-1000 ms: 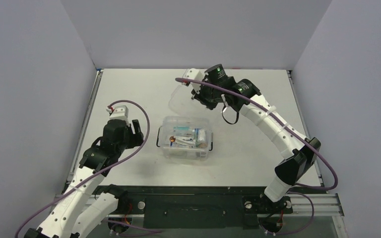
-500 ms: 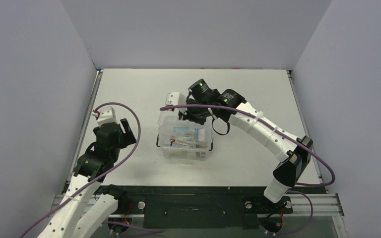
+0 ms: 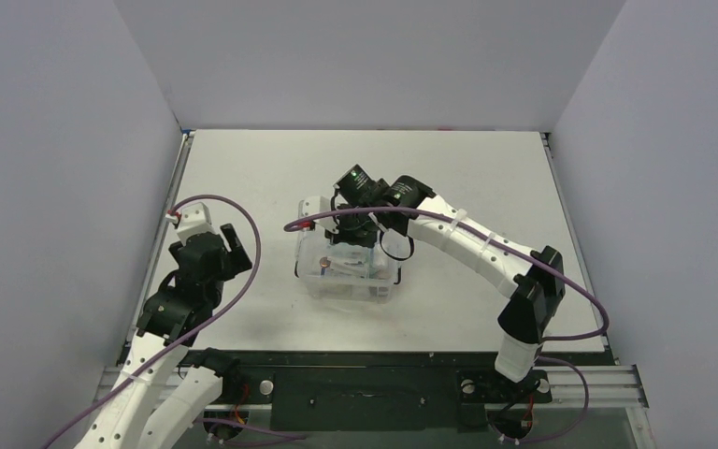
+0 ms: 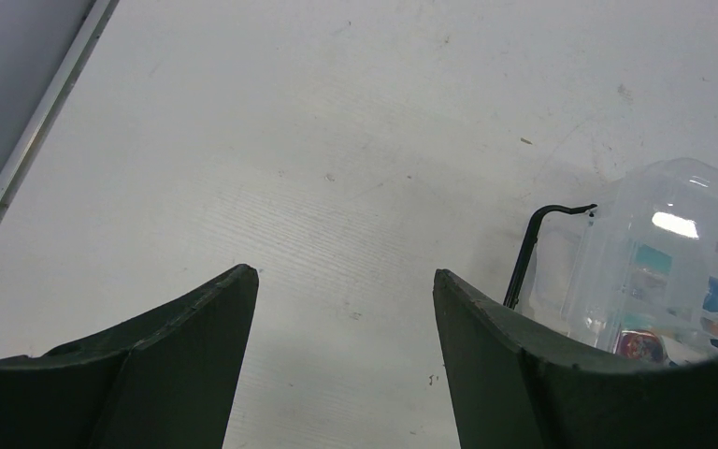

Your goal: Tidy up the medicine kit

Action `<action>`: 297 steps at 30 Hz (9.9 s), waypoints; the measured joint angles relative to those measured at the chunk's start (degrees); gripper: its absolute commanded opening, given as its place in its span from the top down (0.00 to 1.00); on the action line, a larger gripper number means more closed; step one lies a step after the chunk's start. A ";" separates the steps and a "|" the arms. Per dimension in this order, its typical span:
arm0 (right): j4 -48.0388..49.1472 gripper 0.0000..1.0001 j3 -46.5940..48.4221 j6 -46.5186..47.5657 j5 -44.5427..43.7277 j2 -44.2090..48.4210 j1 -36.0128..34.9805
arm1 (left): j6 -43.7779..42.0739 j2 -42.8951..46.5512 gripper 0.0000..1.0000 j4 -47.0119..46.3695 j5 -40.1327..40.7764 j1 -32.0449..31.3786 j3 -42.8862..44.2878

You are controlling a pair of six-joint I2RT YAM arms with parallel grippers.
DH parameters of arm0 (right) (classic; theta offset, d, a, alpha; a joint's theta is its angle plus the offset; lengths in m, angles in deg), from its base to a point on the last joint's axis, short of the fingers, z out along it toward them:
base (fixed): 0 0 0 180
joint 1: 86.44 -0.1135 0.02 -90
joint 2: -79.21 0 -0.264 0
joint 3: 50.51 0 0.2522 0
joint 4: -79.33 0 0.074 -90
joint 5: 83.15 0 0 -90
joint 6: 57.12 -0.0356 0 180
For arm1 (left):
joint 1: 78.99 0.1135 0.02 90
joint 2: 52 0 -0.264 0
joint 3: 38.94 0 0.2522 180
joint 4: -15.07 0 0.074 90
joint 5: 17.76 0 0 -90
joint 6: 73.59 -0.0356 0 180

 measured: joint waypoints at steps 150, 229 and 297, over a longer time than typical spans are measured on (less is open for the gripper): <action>28.68 0.38 -12.44 -12.81 11.06 6.19 -2.16 | 11.54 -27.26 0.30 -15.43 -58.49 25.97 -8.52; 32.20 0.58 -12.22 -15.56 12.83 -5.27 1.27 | 28.35 -44.76 0.98 -54.27 -74.29 20.79 -18.18; 35.41 0.57 -15.19 -17.20 12.07 -3.93 1.29 | 20.76 -34.62 0.91 -36.00 -71.21 18.69 -9.60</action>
